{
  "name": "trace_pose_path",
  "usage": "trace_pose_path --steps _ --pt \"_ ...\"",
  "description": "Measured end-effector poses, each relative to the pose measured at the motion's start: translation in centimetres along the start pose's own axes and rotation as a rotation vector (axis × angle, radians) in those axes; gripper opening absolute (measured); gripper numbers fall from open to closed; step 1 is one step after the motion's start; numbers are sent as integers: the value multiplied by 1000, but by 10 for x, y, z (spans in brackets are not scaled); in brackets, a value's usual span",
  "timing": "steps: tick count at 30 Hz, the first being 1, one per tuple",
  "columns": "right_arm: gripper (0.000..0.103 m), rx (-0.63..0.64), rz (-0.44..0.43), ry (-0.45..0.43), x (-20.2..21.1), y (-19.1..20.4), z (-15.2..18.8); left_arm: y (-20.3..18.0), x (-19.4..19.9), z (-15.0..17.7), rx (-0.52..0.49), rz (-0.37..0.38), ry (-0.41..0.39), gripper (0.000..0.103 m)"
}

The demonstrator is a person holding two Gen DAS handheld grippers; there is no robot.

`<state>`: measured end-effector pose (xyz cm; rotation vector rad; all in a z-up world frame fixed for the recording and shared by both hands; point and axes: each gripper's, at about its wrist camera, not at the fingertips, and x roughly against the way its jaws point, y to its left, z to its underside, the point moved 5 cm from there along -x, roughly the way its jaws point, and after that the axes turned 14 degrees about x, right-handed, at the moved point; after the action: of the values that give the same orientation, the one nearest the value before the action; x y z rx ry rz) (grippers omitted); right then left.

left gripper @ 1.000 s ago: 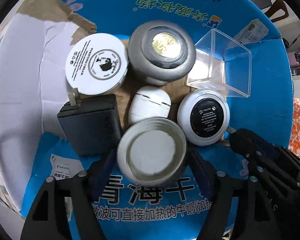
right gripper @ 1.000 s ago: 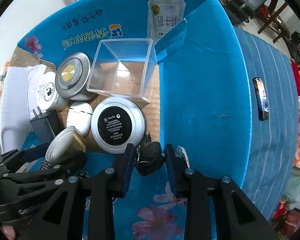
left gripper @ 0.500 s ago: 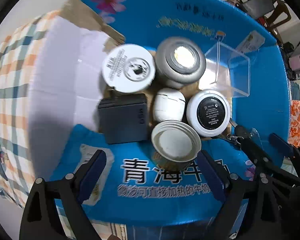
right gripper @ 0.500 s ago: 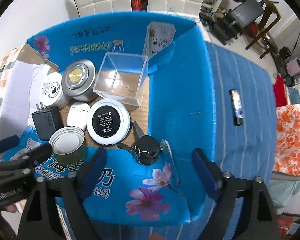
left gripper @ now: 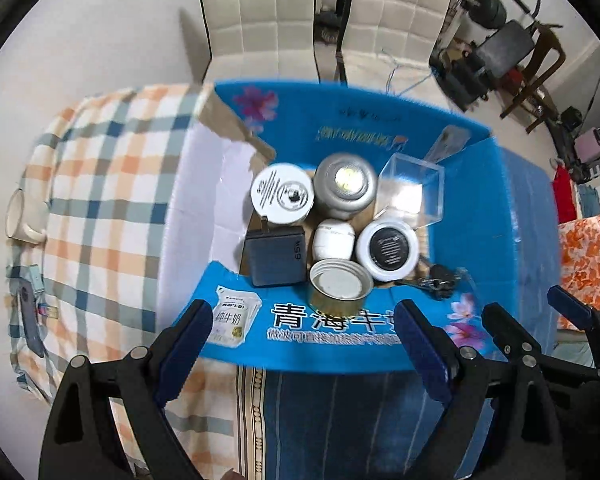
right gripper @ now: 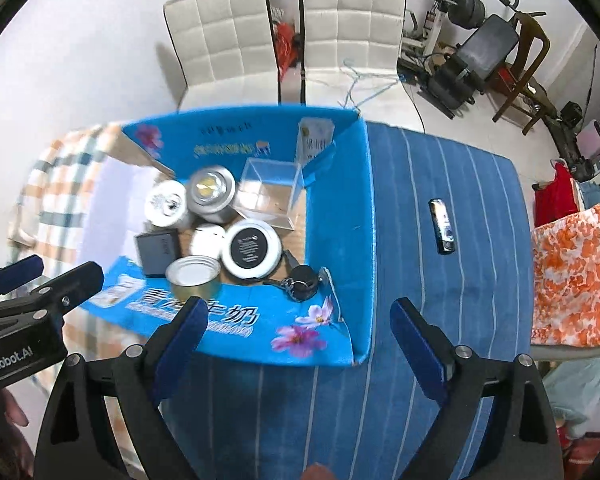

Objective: Organize rigid objects
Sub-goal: 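Move the right tool to the blue-and-white drink can and grasp it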

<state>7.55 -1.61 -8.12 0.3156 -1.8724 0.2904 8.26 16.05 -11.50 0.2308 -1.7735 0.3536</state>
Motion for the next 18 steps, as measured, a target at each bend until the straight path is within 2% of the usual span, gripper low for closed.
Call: trace_pose_path --steps 4,11,18 --pt "94 -12 -22 -47 37 0 6 -4 38 3 -14 6 -76 93" --pt "94 -23 -42 -111 86 0 13 -9 85 15 -30 39 -144 93" --pt "95 -61 -75 -150 101 -14 15 -14 110 21 -37 59 -192 93"
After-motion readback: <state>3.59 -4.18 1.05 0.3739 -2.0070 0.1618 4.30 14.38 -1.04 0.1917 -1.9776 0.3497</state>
